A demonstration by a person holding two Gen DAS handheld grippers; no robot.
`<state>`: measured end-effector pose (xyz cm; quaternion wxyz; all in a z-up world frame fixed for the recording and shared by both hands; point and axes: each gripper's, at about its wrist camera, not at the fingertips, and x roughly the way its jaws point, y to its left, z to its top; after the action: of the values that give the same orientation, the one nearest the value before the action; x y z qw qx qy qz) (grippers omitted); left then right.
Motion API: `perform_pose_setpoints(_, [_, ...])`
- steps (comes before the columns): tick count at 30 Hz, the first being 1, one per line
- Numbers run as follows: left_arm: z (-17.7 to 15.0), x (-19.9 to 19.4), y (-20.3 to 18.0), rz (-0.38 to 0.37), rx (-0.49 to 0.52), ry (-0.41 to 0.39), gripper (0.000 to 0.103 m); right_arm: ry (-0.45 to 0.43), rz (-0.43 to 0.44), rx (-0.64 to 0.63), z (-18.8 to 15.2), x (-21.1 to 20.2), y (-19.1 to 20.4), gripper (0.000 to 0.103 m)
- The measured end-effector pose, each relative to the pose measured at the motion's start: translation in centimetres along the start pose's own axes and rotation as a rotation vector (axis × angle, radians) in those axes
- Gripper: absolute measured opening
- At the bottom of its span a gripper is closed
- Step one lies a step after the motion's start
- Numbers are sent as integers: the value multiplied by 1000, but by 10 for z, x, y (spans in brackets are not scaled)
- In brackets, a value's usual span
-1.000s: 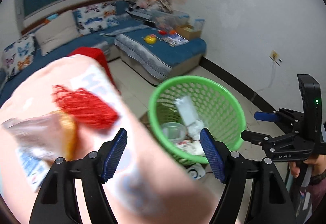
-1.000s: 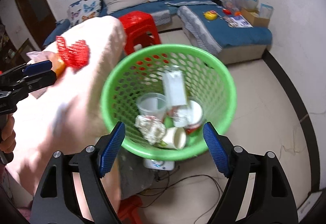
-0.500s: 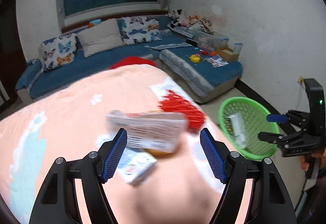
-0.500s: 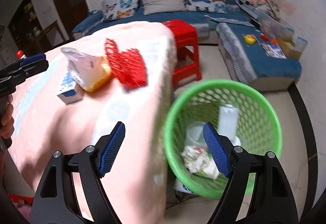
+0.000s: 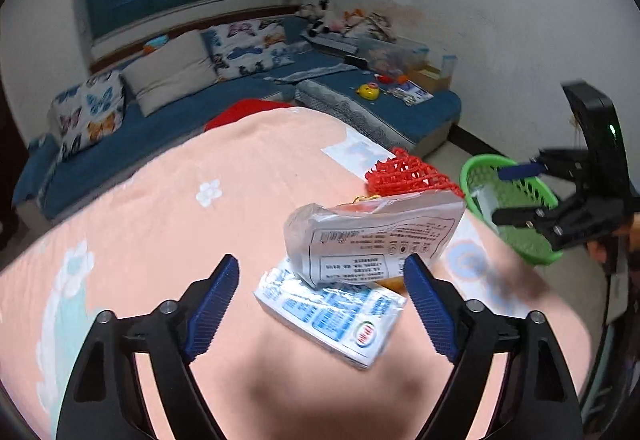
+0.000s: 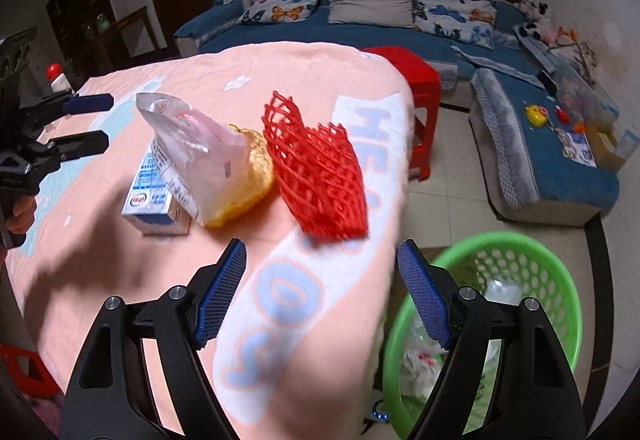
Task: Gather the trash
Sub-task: 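Grasp the red foam net with the right tool while the left tool grasps the white packet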
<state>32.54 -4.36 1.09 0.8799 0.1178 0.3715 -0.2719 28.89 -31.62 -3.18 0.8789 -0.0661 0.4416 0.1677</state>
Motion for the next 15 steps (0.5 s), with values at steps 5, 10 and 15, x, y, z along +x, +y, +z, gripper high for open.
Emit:
perform_pose_setpoints(5, [8, 14, 7, -64, 61, 7, 82, 25, -1, -4, 10, 18, 0, 69])
perform_pose_setpoints(10, [11, 25, 9, -139, 103, 4, 82, 38, 0, -18, 16, 31, 2, 65])
perform_pose_setpoints(15, [15, 35, 10, -208, 133, -10, 78, 46, -2, -39, 22, 41, 4, 64])
